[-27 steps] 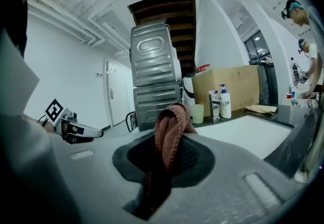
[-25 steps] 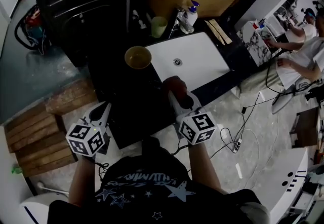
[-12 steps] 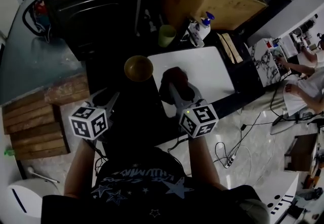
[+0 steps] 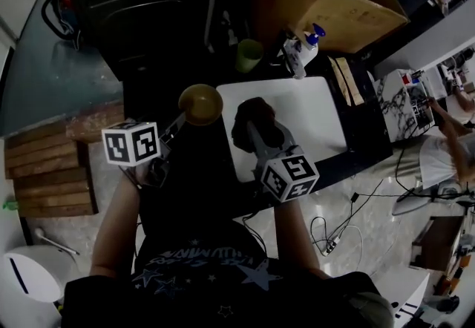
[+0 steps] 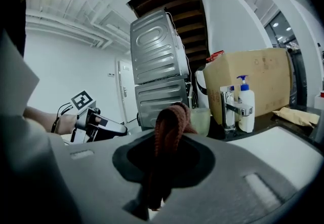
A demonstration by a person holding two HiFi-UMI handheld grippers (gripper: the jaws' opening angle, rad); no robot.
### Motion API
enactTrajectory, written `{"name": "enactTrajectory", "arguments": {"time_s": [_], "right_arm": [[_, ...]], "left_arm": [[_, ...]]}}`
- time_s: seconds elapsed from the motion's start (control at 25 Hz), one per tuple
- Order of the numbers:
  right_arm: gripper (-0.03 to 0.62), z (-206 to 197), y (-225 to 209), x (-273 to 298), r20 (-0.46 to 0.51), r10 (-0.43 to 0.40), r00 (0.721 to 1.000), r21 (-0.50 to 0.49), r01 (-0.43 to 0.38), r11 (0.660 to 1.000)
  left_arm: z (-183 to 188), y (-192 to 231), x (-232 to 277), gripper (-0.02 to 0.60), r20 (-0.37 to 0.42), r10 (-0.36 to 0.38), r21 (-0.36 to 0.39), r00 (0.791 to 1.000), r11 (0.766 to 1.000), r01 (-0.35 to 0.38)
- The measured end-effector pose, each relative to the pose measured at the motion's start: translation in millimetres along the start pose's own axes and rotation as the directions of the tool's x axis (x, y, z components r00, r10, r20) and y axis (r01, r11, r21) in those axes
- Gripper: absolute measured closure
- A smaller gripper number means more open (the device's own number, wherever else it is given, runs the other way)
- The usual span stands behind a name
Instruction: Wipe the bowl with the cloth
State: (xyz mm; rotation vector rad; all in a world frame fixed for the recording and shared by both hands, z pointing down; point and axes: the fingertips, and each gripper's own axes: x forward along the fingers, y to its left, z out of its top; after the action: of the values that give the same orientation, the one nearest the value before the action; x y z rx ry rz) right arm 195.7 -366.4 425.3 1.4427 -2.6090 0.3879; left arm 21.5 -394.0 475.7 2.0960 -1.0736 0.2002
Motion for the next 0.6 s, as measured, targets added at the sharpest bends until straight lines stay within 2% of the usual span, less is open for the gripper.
{"name": "enactTrajectory", "arguments": {"time_s": [0.12,0.28,0.6], "right_arm": [[0.534,-2,-3,4,-0.001,0.021,1.000,0.008,-0.021,1.000],[0.534,-2,-10,9,0.001,0.049,0.999,0.014,-0.049,0.999],[0.534,-5,-16,18,-0.002,0.090,0.996,0.023,-0.090,0.996]], "left_arm": [[1,7,12,0.390,-0.039,0.024,-0.031,0.999,0.999,-0.026],[-6,11,26,0.390,-0.085,0.017,-0.108,0.996,0.994,-0.026],[-16,21,40,0.391,-0.125,0.039,-0.147,0.991,0.987,-0.058]]}}
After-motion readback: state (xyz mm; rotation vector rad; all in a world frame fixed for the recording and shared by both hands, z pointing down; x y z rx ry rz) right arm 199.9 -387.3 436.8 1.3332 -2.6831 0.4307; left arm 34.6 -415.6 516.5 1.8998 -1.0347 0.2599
